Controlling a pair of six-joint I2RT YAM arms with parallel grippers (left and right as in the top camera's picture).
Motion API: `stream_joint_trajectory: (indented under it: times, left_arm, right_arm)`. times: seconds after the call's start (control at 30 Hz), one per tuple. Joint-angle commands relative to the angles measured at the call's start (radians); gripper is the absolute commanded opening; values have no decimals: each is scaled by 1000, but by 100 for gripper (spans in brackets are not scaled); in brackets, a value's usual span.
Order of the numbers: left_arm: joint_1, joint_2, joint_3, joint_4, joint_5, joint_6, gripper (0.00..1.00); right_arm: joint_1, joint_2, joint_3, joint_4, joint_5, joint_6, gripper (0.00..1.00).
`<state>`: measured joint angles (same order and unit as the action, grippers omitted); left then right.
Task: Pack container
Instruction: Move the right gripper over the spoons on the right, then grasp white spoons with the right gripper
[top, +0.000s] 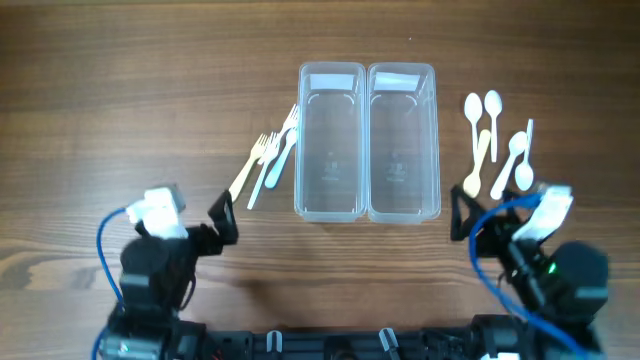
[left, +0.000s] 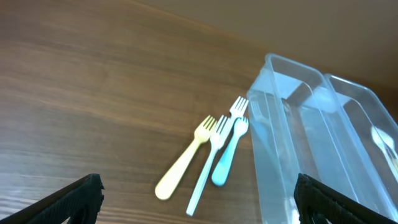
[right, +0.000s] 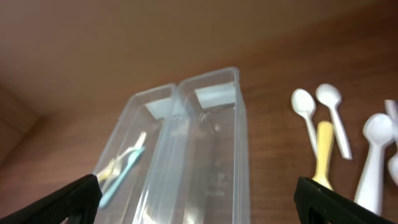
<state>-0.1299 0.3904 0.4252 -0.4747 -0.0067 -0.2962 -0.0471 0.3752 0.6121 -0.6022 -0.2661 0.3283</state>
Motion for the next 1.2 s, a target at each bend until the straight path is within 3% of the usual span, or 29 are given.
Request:
stream_joint_trajectory:
  times: [0.0, 0.23, 0.43, 0.7, 0.93, 1.17]
  left_arm:
    - [-3, 237, 190, -41, -49, 40, 100]
    - [-3, 610, 464, -233, -74, 114, 100]
    - [-1, 795, 526, -259, -82, 114, 100]
    - [-1, 871, 526, -261, -89, 114, 100]
    - [-1, 871, 526, -261, -89, 114, 100]
    - [-1, 871, 526, -261, -89, 114, 100]
  right_arm:
    - [5, 261, 203, -108, 88, -72, 100]
    - [-28, 771, 572, -342, 192, -175, 100]
    - [-129, 1123, 753, -444, 158, -168, 100]
    - [-269, 1336, 750, -394, 133, -139, 100]
    - [-296, 1415, 711, -330, 134, -122, 75]
    - [-298, 1441, 646, -251, 175, -21, 69]
